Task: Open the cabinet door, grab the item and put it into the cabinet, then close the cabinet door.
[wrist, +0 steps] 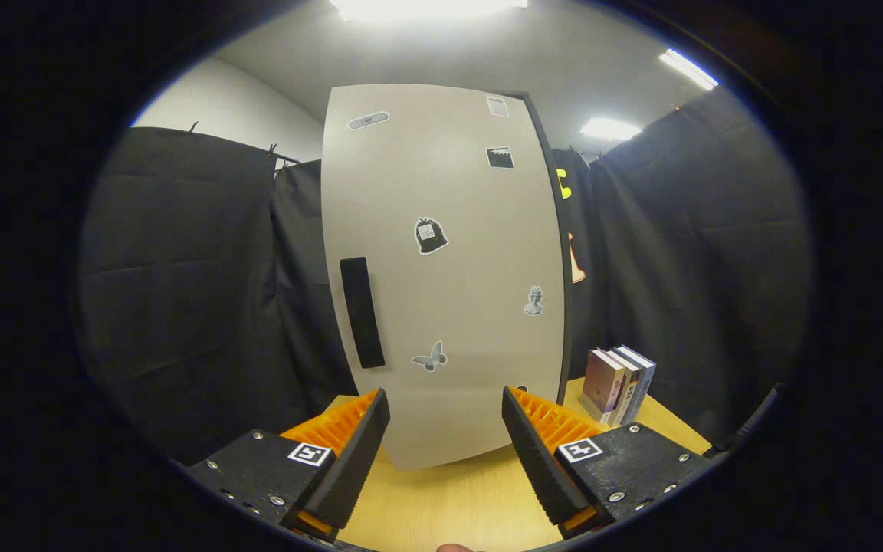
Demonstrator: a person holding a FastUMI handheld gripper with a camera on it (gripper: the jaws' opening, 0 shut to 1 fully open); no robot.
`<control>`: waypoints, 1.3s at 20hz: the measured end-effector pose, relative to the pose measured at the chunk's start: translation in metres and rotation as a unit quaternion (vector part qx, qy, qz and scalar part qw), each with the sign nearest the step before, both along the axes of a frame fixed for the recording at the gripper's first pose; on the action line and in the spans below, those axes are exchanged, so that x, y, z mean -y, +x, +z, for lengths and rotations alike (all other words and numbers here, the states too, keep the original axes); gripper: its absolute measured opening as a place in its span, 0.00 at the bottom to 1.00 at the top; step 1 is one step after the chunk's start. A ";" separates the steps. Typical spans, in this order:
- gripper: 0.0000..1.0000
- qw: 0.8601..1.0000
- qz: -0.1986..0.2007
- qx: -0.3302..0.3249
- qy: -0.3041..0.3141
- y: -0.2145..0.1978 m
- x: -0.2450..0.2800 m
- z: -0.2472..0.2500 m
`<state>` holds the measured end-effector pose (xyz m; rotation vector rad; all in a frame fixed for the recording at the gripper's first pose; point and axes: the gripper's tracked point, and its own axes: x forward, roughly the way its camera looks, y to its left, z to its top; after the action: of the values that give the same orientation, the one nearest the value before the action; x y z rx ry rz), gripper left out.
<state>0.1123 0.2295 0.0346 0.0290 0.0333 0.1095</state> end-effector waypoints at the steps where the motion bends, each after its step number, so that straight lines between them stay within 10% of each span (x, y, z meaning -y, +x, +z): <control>1: 0.92 1.000 0.002 -0.001 -0.002 0.000 -0.001 -0.001; 26: 0.92 1.000 0.015 0.003 -0.005 -0.002 -0.016 0.004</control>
<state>0.1101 0.2451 0.0383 0.0188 0.0282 0.1390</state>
